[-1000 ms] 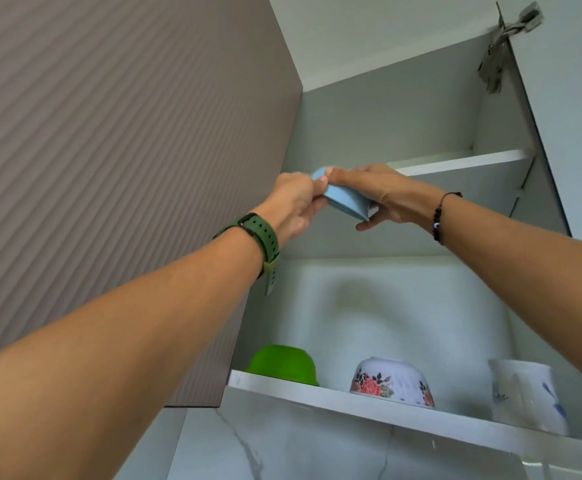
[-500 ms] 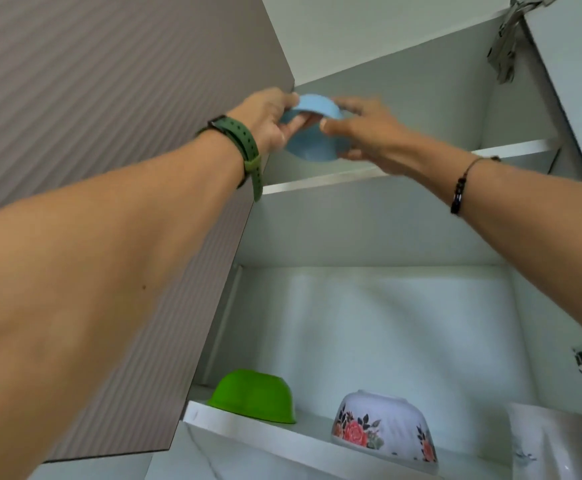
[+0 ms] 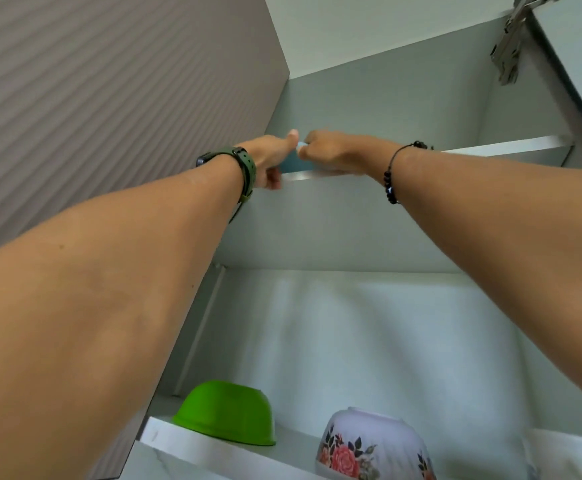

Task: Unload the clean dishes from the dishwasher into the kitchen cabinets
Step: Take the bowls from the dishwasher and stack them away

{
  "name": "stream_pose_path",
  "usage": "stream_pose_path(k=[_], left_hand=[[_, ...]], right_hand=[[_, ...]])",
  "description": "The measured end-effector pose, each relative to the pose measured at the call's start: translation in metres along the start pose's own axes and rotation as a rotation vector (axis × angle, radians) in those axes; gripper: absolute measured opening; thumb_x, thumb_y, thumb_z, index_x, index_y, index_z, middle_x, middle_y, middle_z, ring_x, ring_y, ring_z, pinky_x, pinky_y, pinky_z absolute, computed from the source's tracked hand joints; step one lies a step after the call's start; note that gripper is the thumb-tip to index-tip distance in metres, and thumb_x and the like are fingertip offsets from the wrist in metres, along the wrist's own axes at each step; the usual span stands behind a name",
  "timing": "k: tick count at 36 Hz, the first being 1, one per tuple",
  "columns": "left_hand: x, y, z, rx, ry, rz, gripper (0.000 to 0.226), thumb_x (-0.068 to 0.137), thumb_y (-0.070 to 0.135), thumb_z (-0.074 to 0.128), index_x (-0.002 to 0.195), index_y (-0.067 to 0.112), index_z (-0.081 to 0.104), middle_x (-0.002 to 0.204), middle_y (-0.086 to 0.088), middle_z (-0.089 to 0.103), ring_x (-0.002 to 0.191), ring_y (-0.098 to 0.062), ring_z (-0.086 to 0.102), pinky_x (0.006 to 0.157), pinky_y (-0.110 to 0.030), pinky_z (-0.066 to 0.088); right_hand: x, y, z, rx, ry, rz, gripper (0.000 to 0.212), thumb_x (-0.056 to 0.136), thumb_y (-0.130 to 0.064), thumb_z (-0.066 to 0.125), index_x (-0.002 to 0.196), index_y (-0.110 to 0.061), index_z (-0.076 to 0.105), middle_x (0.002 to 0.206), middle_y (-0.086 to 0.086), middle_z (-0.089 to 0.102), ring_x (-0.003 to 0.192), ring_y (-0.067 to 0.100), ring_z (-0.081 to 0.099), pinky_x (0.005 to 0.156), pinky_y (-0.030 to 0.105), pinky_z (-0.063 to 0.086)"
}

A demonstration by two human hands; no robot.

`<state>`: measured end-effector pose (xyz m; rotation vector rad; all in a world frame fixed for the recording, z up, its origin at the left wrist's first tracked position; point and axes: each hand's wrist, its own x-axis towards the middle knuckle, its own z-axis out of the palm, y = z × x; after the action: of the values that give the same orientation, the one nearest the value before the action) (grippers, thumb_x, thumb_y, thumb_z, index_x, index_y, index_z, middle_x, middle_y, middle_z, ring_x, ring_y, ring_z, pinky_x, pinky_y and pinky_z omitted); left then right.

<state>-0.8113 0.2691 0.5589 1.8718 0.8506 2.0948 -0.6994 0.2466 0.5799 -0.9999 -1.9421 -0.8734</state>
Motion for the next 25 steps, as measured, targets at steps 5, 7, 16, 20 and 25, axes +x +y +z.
stream_pose_path(k=[5, 7, 16, 20, 25], left_hand=[[0.001, -0.008, 0.001, 0.223, 0.044, 0.021, 0.042, 0.101, 0.034, 0.030, 0.124, 0.004, 0.048, 0.067, -0.004, 0.037, 0.054, -0.014, 0.030, 0.052, -0.025, 0.035], [0.003, -0.009, 0.001, 0.295, 0.056, 0.014, 0.036, 0.099, 0.021, 0.034, 0.123, 0.000, 0.051, 0.068, -0.005, 0.039, 0.055, -0.016, 0.031, 0.050, -0.026, 0.035], [0.004, -0.025, 0.003, 0.329, 0.148, 0.071, 0.035, 0.092, 0.005, 0.036, 0.125, -0.001, 0.050, 0.112, -0.021, 0.053, 0.058, -0.018, 0.040, 0.076, -0.035, 0.052], [0.000, -0.033, 0.001, 0.285, 0.181, 0.131, 0.036, 0.093, 0.004, 0.032, 0.121, -0.001, 0.055, 0.113, -0.021, 0.053, 0.058, -0.018, 0.042, 0.062, -0.030, 0.050], [-0.029, -0.043, -0.005, 0.363, 0.152, 0.221, 0.041, 0.089, -0.001, 0.032, 0.123, 0.006, 0.054, 0.099, -0.009, 0.049, 0.080, -0.023, 0.046, 0.065, -0.031, 0.046]], right_hand=[[-0.001, -0.007, 0.012, -0.171, -0.036, -0.001, 0.038, 0.097, -0.009, 0.031, 0.131, 0.003, 0.044, 0.135, 0.021, 0.047, 0.111, 0.028, 0.047, 0.079, 0.027, 0.032], [-0.001, -0.007, 0.015, -0.214, -0.059, -0.002, 0.035, 0.096, -0.010, 0.031, 0.125, 0.001, 0.048, 0.134, 0.020, 0.048, 0.101, 0.026, 0.046, 0.079, 0.029, 0.032], [-0.006, -0.004, 0.017, -0.342, -0.044, -0.016, 0.038, 0.093, -0.015, 0.032, 0.125, -0.010, 0.053, 0.122, 0.013, 0.057, 0.096, 0.028, 0.049, 0.080, 0.032, 0.037], [-0.011, -0.005, 0.015, -0.351, -0.022, -0.021, 0.035, 0.094, -0.012, 0.031, 0.121, -0.005, 0.053, 0.123, 0.016, 0.056, 0.101, 0.031, 0.051, 0.084, 0.033, 0.040], [-0.026, -0.007, 0.006, -0.349, 0.006, 0.002, 0.038, 0.094, -0.010, 0.033, 0.127, 0.000, 0.049, 0.132, 0.019, 0.050, 0.119, 0.034, 0.047, 0.095, 0.033, 0.038]])
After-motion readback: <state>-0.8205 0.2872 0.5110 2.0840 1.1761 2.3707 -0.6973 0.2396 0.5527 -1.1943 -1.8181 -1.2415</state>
